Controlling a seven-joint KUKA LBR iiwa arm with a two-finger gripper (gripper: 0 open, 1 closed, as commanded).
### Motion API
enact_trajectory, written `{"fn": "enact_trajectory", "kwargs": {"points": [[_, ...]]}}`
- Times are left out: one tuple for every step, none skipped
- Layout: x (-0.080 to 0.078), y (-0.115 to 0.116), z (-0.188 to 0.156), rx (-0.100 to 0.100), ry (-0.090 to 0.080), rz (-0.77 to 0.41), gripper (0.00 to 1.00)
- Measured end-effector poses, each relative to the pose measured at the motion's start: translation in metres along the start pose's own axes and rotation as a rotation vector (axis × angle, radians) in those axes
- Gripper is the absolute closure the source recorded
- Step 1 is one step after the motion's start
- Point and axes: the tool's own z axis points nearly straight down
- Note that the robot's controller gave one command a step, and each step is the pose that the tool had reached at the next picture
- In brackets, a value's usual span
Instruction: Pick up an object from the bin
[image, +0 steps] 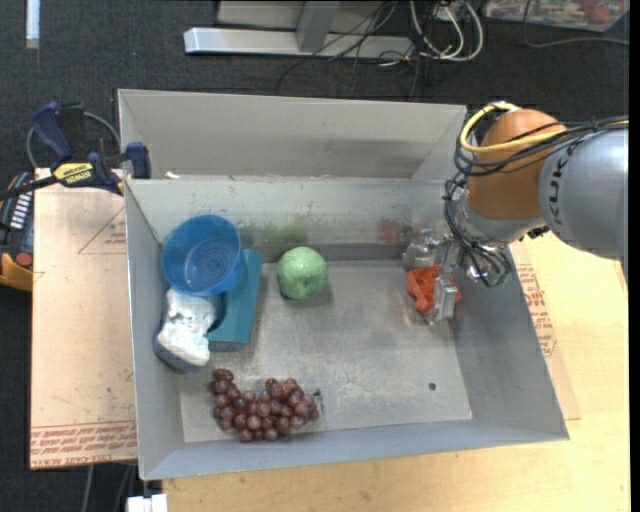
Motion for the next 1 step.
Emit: {"fn": "enact_trajectory", "kwargs": {"points": [[-0.0040,0.0213,0.0011,-0.001,-0.004,0.124,1.00]]}}
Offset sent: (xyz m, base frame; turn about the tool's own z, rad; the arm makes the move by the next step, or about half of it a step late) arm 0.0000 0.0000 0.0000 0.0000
